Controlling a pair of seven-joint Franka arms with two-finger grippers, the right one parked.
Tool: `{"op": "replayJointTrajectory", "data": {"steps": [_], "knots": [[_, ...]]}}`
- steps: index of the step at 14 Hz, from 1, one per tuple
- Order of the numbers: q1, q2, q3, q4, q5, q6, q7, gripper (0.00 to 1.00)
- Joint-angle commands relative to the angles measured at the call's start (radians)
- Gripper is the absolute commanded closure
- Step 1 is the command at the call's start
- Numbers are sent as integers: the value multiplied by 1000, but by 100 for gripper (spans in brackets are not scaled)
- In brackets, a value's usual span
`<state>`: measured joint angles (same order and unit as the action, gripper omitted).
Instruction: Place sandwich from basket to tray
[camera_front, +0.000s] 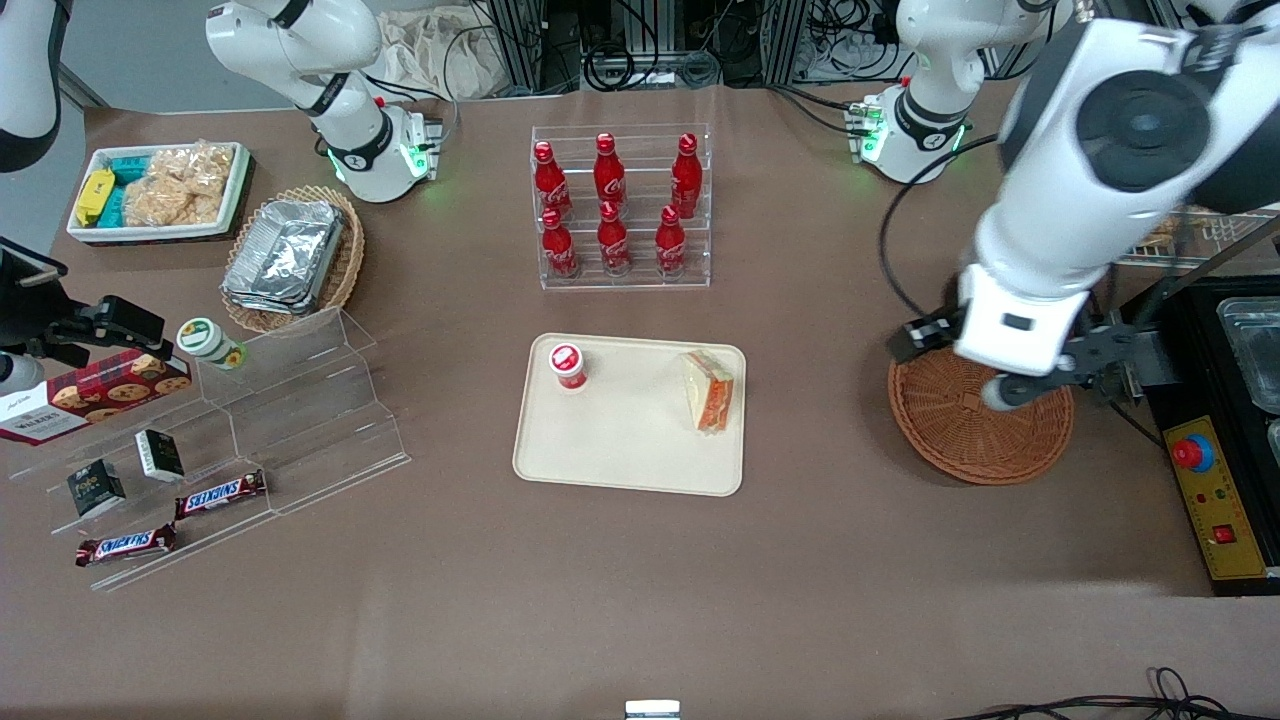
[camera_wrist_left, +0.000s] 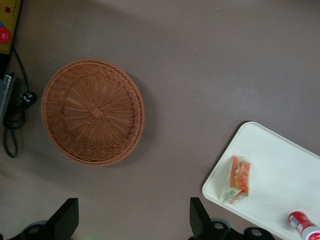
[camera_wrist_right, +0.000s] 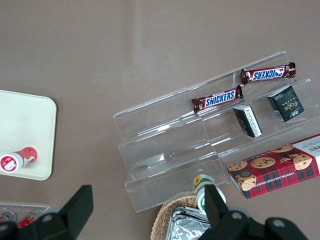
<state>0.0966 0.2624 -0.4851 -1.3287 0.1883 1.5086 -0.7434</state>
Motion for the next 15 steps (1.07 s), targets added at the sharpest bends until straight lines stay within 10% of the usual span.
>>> {"op": "replayJointTrajectory", "data": {"steps": [1, 6, 15], "knots": [[-43, -90, 167, -59, -85, -18, 192, 0], [-210, -186, 517, -127, -177, -19, 500, 0], [-235, -233, 648, -169, -210, -18, 707, 0]]}}
